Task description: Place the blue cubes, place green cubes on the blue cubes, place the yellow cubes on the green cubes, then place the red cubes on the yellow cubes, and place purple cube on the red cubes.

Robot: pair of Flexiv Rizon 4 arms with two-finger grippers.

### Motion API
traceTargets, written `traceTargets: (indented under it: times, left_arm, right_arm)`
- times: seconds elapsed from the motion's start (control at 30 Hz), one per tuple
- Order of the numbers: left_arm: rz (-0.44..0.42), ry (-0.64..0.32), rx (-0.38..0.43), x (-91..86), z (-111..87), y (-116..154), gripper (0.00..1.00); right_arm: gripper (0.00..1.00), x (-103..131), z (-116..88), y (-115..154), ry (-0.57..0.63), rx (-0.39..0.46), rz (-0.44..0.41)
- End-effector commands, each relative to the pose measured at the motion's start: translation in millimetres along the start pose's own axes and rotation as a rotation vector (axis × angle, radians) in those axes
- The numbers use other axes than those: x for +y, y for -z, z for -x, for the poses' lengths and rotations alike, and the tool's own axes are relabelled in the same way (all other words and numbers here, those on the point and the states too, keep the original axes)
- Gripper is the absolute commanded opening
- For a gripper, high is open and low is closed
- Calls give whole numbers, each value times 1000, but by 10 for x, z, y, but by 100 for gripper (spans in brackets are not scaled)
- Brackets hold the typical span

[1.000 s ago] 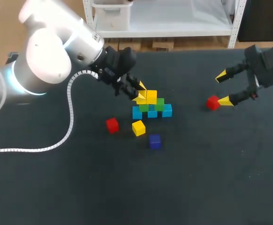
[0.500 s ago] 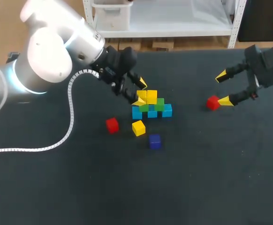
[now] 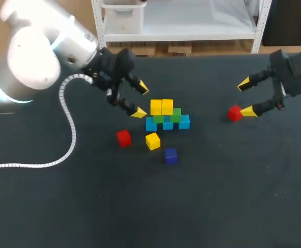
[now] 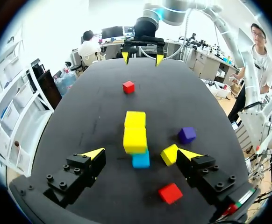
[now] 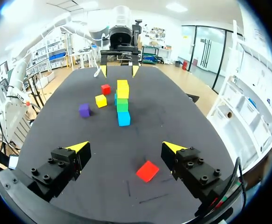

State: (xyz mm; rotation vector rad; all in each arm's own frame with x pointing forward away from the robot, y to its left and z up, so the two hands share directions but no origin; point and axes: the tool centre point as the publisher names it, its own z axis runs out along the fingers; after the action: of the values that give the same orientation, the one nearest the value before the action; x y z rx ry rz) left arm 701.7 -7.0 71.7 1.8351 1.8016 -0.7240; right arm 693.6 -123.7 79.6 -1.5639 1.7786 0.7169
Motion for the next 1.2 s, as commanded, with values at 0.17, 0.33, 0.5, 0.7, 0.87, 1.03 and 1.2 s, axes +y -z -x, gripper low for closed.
traceTargets:
  times: [0.17,0.33,0.5,0.7,0.87,1.03,1.2]
  left_arm:
    - [50,27,4,-340,-280,346,100]
    - [66,25,-2,-407,-391,507,100]
    - [86,14,5,-532,-391,597,100]
    - [197,76,-19,-649,-281,514,100]
    - [272,150,-31,-694,-189,308,100]
    - [324,193,-7,-646,-91,16,100]
    - [361,226,-9,-637,-32,-270,100]
  right_arm:
    - [100,-4,-2,-4,1,-1,0]
    - [100,-4,-2,-4,1,-1,0]
    - [100,-4,-2,-4,1,-1,0]
    - [100,-4,-2,-4,1,-1,0]
    - [100,-4,-2,-4,1,-1,0]
    - [100,-4,-2,-4,1,-1,0]
    - [100,-4,-2,-4,1,-1,0]
